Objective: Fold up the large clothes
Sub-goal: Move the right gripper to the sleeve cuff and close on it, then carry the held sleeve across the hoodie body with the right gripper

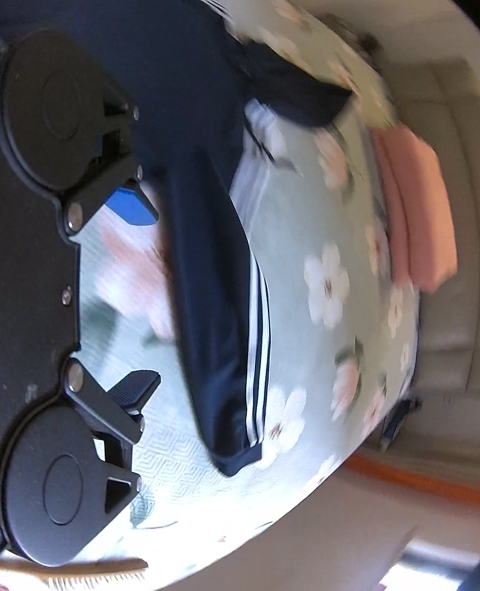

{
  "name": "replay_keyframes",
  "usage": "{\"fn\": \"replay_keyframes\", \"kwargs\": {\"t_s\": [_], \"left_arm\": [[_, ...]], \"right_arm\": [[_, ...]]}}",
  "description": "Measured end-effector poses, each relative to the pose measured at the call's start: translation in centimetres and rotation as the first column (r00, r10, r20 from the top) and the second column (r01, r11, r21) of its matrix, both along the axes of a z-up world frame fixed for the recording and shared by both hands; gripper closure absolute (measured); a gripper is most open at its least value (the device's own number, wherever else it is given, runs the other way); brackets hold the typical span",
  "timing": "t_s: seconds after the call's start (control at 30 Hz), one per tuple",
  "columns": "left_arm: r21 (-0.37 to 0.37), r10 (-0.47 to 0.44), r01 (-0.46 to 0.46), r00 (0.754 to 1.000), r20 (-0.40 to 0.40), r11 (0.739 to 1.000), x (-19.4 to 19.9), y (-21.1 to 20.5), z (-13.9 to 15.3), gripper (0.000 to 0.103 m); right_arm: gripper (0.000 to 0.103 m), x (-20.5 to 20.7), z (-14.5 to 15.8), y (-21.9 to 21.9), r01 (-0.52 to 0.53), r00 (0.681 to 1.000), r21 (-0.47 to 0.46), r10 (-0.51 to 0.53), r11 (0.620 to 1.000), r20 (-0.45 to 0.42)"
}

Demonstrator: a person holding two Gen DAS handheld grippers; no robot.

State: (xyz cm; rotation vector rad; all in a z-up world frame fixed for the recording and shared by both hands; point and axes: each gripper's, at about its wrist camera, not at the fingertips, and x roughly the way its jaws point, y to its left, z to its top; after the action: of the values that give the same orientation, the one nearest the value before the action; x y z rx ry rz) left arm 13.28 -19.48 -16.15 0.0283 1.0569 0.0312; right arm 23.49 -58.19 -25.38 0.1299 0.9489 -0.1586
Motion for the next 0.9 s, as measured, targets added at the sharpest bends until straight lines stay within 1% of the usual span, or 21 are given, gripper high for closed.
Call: {"fn": "replay_keyframes", "kwargs": {"t_s": [0.07, 0.13, 0.27, 0.33, 0.4, 0.5, 0.53, 0.57, 0.6, 0.63, 0.7, 0.77, 0.8, 0.83, 0.87, 0.9], "left_arm": [[0.005, -0.007, 0.007, 1.000, -0.001, 1.000, 0.2, -1.0, -1.1, 0.011], [0.004, -0.021, 0.021, 1.000, -0.004, 1.000, 0.3, -2.0, -2.7, 0.011], [0.020, -0.043, 0.044, 0.998, -0.047, 0.999, 0.0, -3.3, -6.2, 0.012], [0.035, -0.047, 0.050, 0.996, -0.069, 0.998, -0.4, -3.8, -7.9, 0.012], [0.048, -0.045, 0.050, 0.994, -0.101, 0.998, -0.7, -4.1, -9.4, 0.012], [0.055, -0.038, 0.046, 0.989, -0.146, 0.997, -0.9, -4.6, -11.0, 0.013], [0.056, -0.037, 0.046, 0.987, -0.155, 0.997, -0.9, -4.8, -11.3, 0.013], [0.059, -0.036, 0.046, 0.987, -0.158, 0.997, -0.8, -4.9, -11.5, 0.013], [0.063, -0.034, 0.044, 0.987, -0.159, 0.997, -0.8, -5.0, -11.6, 0.013], [0.068, -0.032, 0.043, 0.987, -0.158, 0.997, -0.7, -5.2, -11.7, 0.013], [0.081, -0.030, 0.043, 0.987, -0.158, 0.996, -0.5, -5.3, -11.8, 0.013], [0.092, -0.020, 0.035, 0.987, -0.159, 0.995, -0.4, -5.4, -11.9, 0.013], [0.092, -0.015, 0.031, 0.987, -0.161, 0.995, -0.3, -5.3, -12.0, 0.013], [0.093, -0.009, 0.025, 0.986, -0.164, 0.995, -0.2, -5.2, -12.0, 0.013], [0.094, -0.003, 0.019, 0.986, -0.167, 0.995, -0.2, -5.0, -12.1, 0.013], [0.097, 0.007, 0.010, 0.985, -0.170, 0.995, -0.1, -5.0, -12.2, 0.013]], "right_arm": [[0.001, 1.8, -2.1, -4.3, 0.079, 0.997, 0.040, -0.080, 0.996, 0.022], [0.001, 4.3, -4.4, -9.0, 0.141, 0.989, 0.089, -0.143, 0.986, 0.023], [0.001, 8.5, -8.8, -16.6, 0.269, 0.963, 0.152, -0.268, 0.951, -0.031], [0.002, 10.0, -10.2, -18.9, 0.319, 0.948, 0.140, -0.317, 0.937, -0.039], [0.008, 11.0, -11.1, -20.7, 0.349, 0.937, 0.132, -0.347, 0.928, -0.039], [0.008, 12.2, -12.3, -21.7, 0.364, 0.930, 0.173, -0.366, 0.915, -0.021], [0.009, 12.6, -12.9, -21.9, 0.376, 0.926, 0.187, -0.378, 0.908, -0.027], [0.010, 13.2, -13.6, -22.4, 0.390, 0.919, 0.219, -0.392, 0.894, -0.037], [0.013, 13.9, -14.4, -22.9, 0.400, 0.914, 0.258, -0.403, 0.879, -0.047], [0.015, 14.1, -14.8, -23.2, 0.408, 0.910, 0.278, -0.411, 0.870, -0.051], [0.016, 14.5, -15.1, -23.3, 0.430, 0.898, 0.284, -0.439, 0.857, -0.035], [0.039, 14.9, -15.0, -22.9, 0.436, 0.896, 0.244, -0.444, 0.866, -0.024], [0.069, 15.2, -14.9, -22.6, 0.435, 0.897, 0.213, -0.441, 0.875, -0.022], [0.089, 15.5, -14.9, -22.4, 0.422, 0.903, 0.225, -0.429, 0.878, -0.022], [0.091, 15.6, -14.8, -22.1, 0.409, 0.908, 0.242, -0.418, 0.880, -0.015], [0.093, 15.7, -14.3, -21.8, 0.399, 0.912, 0.236, -0.411, 0.886, 0.005]]}}
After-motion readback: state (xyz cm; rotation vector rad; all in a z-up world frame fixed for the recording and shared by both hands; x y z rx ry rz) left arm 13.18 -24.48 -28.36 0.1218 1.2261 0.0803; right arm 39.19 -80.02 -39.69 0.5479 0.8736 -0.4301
